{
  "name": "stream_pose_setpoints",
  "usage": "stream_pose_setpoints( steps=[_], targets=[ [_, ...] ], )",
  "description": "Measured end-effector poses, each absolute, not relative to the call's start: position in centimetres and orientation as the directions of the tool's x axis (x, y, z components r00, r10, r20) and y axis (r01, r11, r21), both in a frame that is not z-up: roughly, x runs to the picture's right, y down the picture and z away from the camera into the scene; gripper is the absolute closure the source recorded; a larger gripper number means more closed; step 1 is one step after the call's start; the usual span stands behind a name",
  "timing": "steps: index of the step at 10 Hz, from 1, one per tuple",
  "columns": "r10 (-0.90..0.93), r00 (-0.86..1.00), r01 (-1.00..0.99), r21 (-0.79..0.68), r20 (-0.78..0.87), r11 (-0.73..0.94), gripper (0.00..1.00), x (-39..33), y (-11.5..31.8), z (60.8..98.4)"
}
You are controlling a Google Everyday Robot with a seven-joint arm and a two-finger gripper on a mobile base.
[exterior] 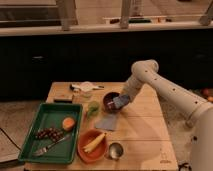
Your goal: Wipe purple bowl with sponge
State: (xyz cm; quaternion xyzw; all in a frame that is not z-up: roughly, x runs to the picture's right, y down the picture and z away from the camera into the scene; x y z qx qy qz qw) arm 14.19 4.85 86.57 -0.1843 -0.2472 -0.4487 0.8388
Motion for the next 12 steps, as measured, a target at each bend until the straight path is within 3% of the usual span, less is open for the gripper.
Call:
stream_pose_setpoints(
  steps=[6, 12],
  targets=[
    [-0.669, 0.478, 0.841, -0.076, 0.570, 0.536, 1.00, 9.9, 3.2, 89.3],
    [-0.711, 0.377, 0.884, -0.001, 0.593, 0.468, 1.00, 7.7, 4.7, 86.7]
  ],
)
